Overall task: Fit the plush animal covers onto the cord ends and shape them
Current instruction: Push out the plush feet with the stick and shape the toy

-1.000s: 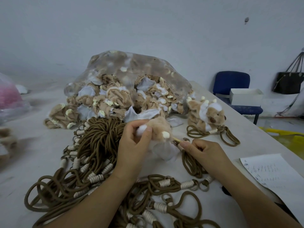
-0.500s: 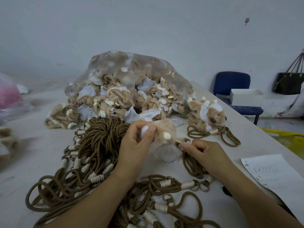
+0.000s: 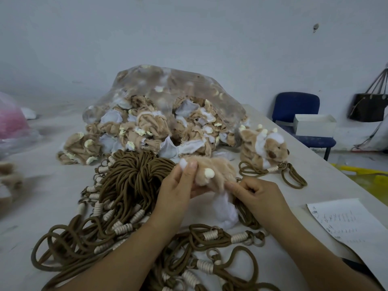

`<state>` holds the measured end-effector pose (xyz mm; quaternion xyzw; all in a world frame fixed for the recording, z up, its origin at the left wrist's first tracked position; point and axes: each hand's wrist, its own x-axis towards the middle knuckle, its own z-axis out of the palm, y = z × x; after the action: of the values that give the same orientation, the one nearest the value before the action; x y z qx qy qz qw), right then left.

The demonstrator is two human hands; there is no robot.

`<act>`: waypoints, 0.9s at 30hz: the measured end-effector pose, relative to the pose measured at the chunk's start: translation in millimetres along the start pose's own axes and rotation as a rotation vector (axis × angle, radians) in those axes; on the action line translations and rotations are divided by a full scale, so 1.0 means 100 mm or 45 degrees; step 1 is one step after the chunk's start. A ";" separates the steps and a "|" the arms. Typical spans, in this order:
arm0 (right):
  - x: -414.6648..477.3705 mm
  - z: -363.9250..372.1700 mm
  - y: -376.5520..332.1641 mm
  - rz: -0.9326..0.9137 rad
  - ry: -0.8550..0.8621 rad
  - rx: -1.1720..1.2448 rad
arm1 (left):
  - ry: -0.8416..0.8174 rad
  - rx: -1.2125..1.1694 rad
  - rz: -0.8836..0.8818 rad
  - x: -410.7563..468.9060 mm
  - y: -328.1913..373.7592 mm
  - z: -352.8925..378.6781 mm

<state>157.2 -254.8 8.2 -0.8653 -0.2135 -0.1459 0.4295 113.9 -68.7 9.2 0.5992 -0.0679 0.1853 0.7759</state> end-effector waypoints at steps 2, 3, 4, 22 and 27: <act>0.00 -0.02 -0.01 -0.044 0.009 -0.163 | -0.007 -0.071 -0.070 0.00 0.00 0.00; 0.01 -0.03 -0.01 -0.053 0.025 -0.212 | 0.002 -0.096 -0.099 -0.01 0.00 0.00; 0.00 -0.04 -0.01 -0.052 0.046 -0.245 | 0.022 -0.108 -0.120 0.00 0.00 0.01; 0.02 -0.03 0.04 0.045 -0.041 -0.180 | 0.294 0.458 0.293 0.00 0.06 -0.04; 0.02 -0.07 0.07 0.083 -0.011 -0.145 | 0.272 0.492 0.287 0.00 0.08 -0.05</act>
<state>162.2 -263.2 8.4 -0.8955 -0.1783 -0.1398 0.3831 110.0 -62.1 14.9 0.7020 -0.0153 0.3426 0.6241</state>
